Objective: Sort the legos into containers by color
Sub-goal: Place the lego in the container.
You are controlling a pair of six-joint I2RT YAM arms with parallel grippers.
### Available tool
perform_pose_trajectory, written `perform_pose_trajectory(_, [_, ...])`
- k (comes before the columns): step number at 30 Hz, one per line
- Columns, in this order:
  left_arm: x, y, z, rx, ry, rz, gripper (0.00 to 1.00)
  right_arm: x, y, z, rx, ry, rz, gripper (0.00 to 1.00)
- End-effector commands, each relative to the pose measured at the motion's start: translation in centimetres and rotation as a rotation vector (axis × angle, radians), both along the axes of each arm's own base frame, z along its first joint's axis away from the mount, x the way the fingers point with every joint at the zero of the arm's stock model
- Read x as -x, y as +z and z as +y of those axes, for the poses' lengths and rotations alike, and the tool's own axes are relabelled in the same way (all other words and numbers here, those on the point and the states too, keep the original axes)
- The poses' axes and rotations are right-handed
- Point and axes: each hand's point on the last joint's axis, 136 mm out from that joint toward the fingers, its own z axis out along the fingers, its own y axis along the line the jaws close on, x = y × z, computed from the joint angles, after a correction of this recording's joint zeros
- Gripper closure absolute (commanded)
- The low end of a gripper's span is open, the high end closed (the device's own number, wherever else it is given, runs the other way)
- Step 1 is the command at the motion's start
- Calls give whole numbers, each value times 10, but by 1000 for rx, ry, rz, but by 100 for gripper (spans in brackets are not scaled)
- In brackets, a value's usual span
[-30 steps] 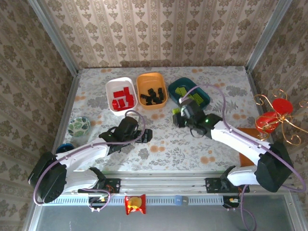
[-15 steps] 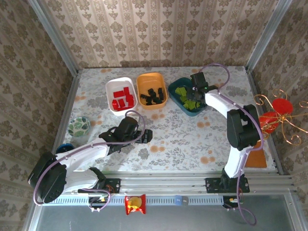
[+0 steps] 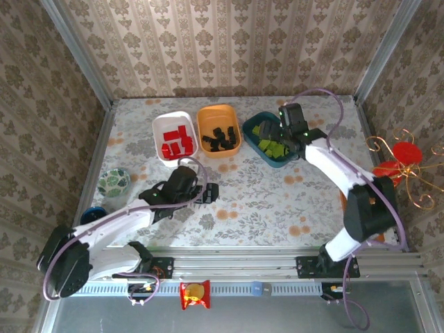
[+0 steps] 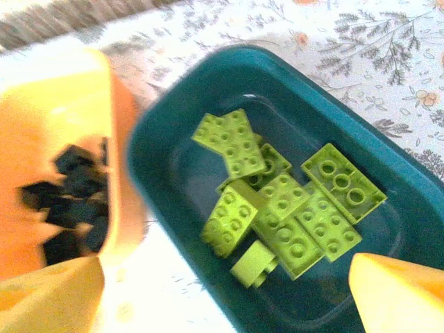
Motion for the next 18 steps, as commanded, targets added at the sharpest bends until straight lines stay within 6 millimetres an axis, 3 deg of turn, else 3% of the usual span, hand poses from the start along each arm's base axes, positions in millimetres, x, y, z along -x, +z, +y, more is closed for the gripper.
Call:
perform_pose_trajectory(1, [-10,40,16,-1,61,-147,0,25,20,3,15,0,-89,0])
perform_pose_trajectory(4, [-12,58,34,-12,122,-236,0,54,25,1,47,8,-141,0])
perform_pose_trajectory(8, [-13,67,50,-65,146,-311,0,81,10,-9,45,-14,-159,0])
perform_pose_trajectory(14, [-27,77,72,-110,217,-489,0,92,4,-30,12,-121,-245,0])
perform_pose_trajectory(18, [-51,79,116,-142,378,-539,0,92,5,-38,-1,-176,-283,0])
